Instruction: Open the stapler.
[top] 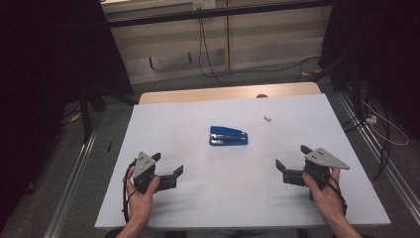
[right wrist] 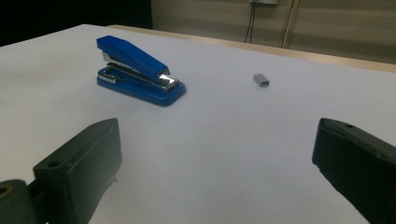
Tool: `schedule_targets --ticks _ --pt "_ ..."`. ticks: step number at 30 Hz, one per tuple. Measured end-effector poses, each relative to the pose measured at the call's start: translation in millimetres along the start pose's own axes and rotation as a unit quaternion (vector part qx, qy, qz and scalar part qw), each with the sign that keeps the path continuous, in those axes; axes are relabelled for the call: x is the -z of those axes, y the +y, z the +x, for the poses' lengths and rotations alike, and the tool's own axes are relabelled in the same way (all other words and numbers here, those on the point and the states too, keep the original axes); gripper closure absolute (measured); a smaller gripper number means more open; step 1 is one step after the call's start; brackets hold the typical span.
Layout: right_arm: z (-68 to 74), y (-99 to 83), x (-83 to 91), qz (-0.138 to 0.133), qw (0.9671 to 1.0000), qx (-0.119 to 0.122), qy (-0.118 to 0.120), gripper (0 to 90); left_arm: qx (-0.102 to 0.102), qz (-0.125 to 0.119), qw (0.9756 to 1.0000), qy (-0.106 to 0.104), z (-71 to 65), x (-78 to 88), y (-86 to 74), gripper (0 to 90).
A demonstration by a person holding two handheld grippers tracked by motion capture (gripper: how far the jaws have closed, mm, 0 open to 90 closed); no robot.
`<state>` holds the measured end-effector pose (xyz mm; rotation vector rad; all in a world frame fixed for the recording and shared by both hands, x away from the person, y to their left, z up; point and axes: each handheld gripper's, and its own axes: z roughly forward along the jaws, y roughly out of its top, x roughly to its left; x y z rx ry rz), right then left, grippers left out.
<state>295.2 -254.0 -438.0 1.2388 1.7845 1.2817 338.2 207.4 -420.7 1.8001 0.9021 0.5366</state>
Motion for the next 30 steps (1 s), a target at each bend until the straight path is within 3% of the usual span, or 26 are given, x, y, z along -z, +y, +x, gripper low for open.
schedule_targets --ticks 14,18,24,28,30 --pt "23.4 8.5 -28.5 0.016 0.9976 0.027 0.062 2.1 -0.014 0.022 0.9995 -0.019 1.5 -15.8 -0.1 6.5" --pt "29.1 13.4 -39.7 0.013 0.9964 0.031 0.079 2.4 0.001 0.026 0.9991 -0.034 3.4 -27.0 2.2 7.1" --pt "34.4 19.3 -56.5 0.011 0.9954 0.029 0.091 5.9 -0.024 0.03 0.9988 -0.032 3.5 -44.0 7.8 7.1" --pt "39.4 18.7 -66.4 0.019 0.994 0.028 0.104 9.5 -0.018 0.023 0.9992 -0.027 6.5 -55.3 14.2 7.1" --pt "41.0 20.1 -70.3 0.017 0.9936 0.028 0.108 11.9 -0.003 0.018 0.9994 -0.028 6.7 -61.3 19.5 7.1"
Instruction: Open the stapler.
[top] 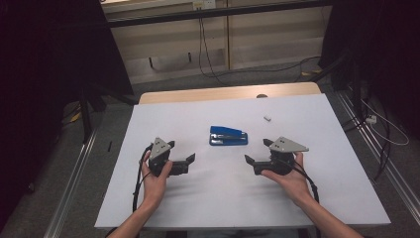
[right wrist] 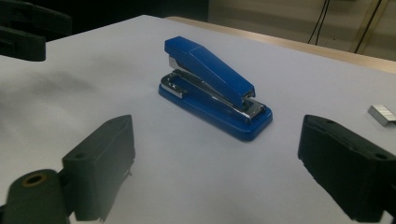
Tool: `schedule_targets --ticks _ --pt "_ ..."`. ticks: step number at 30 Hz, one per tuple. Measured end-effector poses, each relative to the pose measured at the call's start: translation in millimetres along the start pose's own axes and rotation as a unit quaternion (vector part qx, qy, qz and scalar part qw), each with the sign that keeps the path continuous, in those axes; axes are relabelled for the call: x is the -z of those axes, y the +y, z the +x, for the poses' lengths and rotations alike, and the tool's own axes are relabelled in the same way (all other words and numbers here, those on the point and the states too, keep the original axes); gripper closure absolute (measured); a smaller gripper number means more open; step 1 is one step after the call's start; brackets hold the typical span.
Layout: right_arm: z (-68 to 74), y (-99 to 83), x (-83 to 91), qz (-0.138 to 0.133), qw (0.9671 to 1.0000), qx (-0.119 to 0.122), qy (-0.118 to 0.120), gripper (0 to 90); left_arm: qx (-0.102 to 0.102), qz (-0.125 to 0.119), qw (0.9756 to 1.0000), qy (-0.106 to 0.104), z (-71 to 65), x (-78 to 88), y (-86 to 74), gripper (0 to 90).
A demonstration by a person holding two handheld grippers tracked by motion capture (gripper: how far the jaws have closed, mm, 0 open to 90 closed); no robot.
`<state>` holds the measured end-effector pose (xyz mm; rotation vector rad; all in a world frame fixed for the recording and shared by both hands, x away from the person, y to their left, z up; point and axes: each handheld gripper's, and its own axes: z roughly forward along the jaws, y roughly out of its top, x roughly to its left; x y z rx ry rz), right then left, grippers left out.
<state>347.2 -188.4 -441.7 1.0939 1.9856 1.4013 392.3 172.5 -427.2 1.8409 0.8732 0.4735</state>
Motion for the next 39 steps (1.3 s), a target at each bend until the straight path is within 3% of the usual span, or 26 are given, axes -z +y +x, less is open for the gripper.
schedule_targets --ticks 2,8,12,15,18,23,28,32,39 --pt "-0.1 2.8 -3.7 -0.001 1.0 0.0 0.002 12.4 -0.014 0.001 0.9999 -0.002 -0.3 -4.3 5.2 7.1" --pt "-0.3 11.7 -18.6 -0.005 0.9999 -0.001 0.01 16.2 -0.029 0.003 0.9994 -0.016 -6.0 -15.6 12.5 7.1" --pt "2.7 15.6 -28.2 -0.006 0.9996 0.003 0.027 27.9 -0.036 0.005 0.9991 -0.019 -8.6 -20.6 15.1 7.0" --pt "6.2 19.4 -34.1 -0.009 0.9994 -0.003 0.035 32.0 -0.037 -0.005 0.9991 -0.019 -7.9 -25.8 15.7 7.0" --pt "9.7 25.1 -39.6 -0.006 0.9991 0.009 0.042 35.9 -0.046 0.007 0.9988 -0.016 -7.7 -32.6 17.8 7.1" --pt "12.3 30.5 -48.8 -0.008 0.9987 0.007 0.05 44.7 -0.034 -0.008 0.9993 -0.012 -3.3 -42.1 24.1 7.1" --pt "11.3 31.2 -61.5 -0.002 0.9985 0.001 0.054 54.0 -0.022 -0.003 0.9996 -0.016 0.4 -53.7 28.4 7.1" --pt "11.8 30.9 -71.0 0.005 0.9985 -0.005 0.055 60.0 -0.037 0.015 0.999 -0.022 -2.0 -56.8 25.2 4.4" --pt "16.3 26.7 -79.7 0.015 0.9977 -0.001 0.066 78.2 -0.046 0.016 0.9986 -0.022 -1.1 -59.0 24.2 4.9"
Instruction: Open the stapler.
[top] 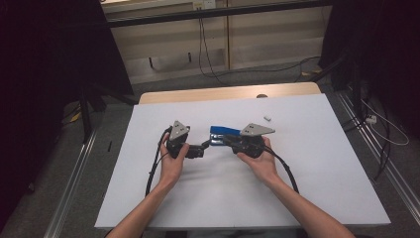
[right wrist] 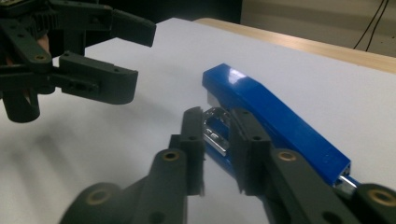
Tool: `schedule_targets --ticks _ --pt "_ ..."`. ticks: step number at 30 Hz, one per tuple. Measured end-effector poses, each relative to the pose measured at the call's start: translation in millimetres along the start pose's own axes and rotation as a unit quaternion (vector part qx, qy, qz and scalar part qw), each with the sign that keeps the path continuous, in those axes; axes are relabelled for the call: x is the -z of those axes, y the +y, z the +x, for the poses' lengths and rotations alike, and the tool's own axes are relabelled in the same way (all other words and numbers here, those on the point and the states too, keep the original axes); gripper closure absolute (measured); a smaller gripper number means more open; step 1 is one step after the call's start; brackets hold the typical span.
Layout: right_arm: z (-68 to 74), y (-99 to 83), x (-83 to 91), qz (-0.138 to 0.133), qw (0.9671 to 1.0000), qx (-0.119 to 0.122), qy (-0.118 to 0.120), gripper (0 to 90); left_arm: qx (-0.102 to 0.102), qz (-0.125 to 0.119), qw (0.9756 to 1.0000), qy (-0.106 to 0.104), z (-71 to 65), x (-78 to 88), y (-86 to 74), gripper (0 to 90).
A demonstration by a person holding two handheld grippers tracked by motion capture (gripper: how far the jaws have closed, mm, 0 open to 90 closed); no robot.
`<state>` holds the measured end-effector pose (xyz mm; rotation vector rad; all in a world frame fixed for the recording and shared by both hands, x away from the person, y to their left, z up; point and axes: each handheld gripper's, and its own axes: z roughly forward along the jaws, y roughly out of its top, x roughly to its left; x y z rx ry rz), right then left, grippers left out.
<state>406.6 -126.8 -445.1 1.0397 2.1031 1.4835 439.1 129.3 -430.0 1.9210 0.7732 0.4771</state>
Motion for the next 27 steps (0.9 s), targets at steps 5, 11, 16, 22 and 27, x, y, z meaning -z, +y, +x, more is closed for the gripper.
schedule_targets --ticks 5,11,16,22,27 --pt "1.8 -0.7 -4.0 0.015 0.9993 0.033 0.004 90.0 -0.001 0.006 1.0 0.008 -0.1 0.7 -0.3 4.9" --pt "-0.5 2.5 -8.5 0.022 0.9991 0.037 -0.001 90.0 0.007 -0.001 0.9999 0.009 1.3 -0.6 0.0 4.2" --pt "-1.9 4.0 -15.3 0.042 0.9982 0.043 -0.007 90.0 0.0 0.008 0.9999 0.012 2.6 -9.0 -0.2 4.3" --pt "-6.0 2.3 -24.1 0.053 0.9979 0.035 -0.009 90.0 0.003 0.012 0.9999 0.011 7.0 -14.7 5.9 6.8" --pt "-8.4 1.0 -28.9 0.068 0.9971 0.034 -0.011 90.0 0.035 0.015 0.9993 -0.006 4.9 -23.9 4.5 9.8"
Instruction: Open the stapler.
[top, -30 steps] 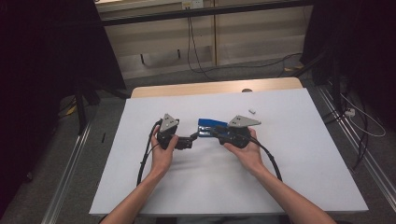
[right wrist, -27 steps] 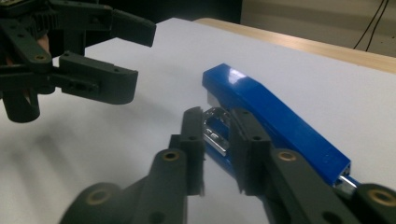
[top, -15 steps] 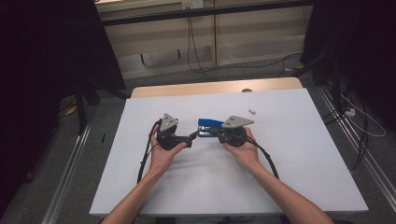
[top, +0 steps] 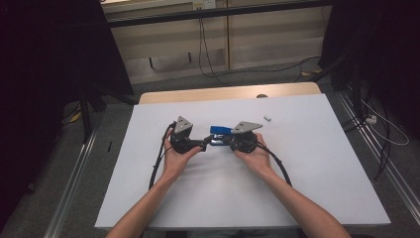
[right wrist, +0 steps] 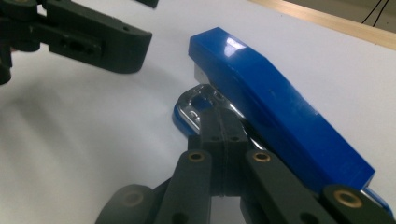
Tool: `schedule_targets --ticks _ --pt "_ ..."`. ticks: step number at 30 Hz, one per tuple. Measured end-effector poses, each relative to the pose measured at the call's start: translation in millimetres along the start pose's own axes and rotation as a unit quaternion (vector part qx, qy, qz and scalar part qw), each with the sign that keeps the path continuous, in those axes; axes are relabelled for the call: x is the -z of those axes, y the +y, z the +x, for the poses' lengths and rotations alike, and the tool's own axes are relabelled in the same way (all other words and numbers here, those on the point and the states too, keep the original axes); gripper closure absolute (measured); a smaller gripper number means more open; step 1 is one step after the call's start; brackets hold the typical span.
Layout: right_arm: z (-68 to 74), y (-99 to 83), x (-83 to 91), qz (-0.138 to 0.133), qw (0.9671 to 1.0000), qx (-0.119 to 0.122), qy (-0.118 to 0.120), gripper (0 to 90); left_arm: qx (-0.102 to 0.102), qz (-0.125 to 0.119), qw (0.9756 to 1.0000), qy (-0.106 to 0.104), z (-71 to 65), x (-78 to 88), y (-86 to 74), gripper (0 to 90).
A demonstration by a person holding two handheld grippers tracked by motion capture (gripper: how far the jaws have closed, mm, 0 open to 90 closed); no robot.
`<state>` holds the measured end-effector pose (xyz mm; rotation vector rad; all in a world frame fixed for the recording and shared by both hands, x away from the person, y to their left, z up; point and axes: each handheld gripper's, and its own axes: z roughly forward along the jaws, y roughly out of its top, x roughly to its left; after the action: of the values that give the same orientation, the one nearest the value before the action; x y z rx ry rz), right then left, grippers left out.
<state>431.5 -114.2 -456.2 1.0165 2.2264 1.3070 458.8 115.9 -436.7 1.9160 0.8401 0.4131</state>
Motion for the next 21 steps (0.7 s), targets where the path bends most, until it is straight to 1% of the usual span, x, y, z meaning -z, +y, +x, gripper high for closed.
schedule_targets --ticks 2,3,5,7,9,11,13,14,15,17,18,20,21 --pt "-0.8 2.3 -2.0 0.003 1.0 0.0 0.001 90.0 -0.023 0.006 0.9997 0.005 -4.6 -2.8 0.8 10.7" --pt "-0.9 2.7 -3.2 0.006 1.0 0.0 0.0 90.0 -0.031 0.007 0.9995 0.007 -5.8 -3.3 1.3 11.4" --pt "-1.2 1.8 -5.3 0.015 0.9999 0.003 0.0 90.0 -0.029 0.008 0.9995 0.003 -5.6 -4.0 1.0 13.2" --pt "-0.7 2.2 -6.6 0.021 0.9998 0.004 -0.002 90.0 -0.029 0.017 0.9994 0.0 -4.4 -4.7 -0.5 14.9" --pt "-0.1 2.4 -7.6 0.027 0.9996 0.008 -0.003 90.0 -0.025 0.026 0.9993 -0.004 -3.4 -5.2 -2.5 20.3" --pt "0.4 2.6 -9.2 0.034 0.9994 0.011 -0.004 90.0 -0.033 0.034 0.9989 -0.003 -3.1 -5.5 -3.2 24.1" --pt "0.5 3.0 -10.6 0.04 0.9991 0.011 -0.01 90.0 -0.036 0.034 0.9988 -0.005 -3.2 -5.5 -3.0 33.5" --pt "0.2 3.0 -10.8 0.042 0.9991 0.008 -0.01 90.0 -0.039 0.036 0.9986 -0.002 -3.4 -5.1 -2.8 37.9" --pt "-0.1 3.0 -11.0 0.043 0.999 0.007 -0.01 90.0 -0.04 0.037 0.9985 -0.003 -3.5 -5.1 -2.8 42.2" --pt "0.0 3.2 -11.9 0.047 0.9988 0.006 -0.014 90.0 -0.039 0.044 0.9982 -0.011 -3.5 -4.8 -3.3 52.8" --pt "0.4 3.3 -11.9 0.048 0.9987 0.007 -0.015 90.0 -0.039 0.047 0.998 -0.015 -3.4 -5.0 -3.8 55.8" --pt "1.1 3.3 -11.9 0.047 0.9987 0.01 -0.017 90.0 -0.033 0.05 0.998 -0.021 -3.2 -4.9 -4.7 65.4" --pt "1.5 3.3 -12.0 0.047 0.9986 0.013 -0.019 90.0 -0.033 0.05 0.9979 -0.024 -2.8 -5.1 -4.8 68.7"
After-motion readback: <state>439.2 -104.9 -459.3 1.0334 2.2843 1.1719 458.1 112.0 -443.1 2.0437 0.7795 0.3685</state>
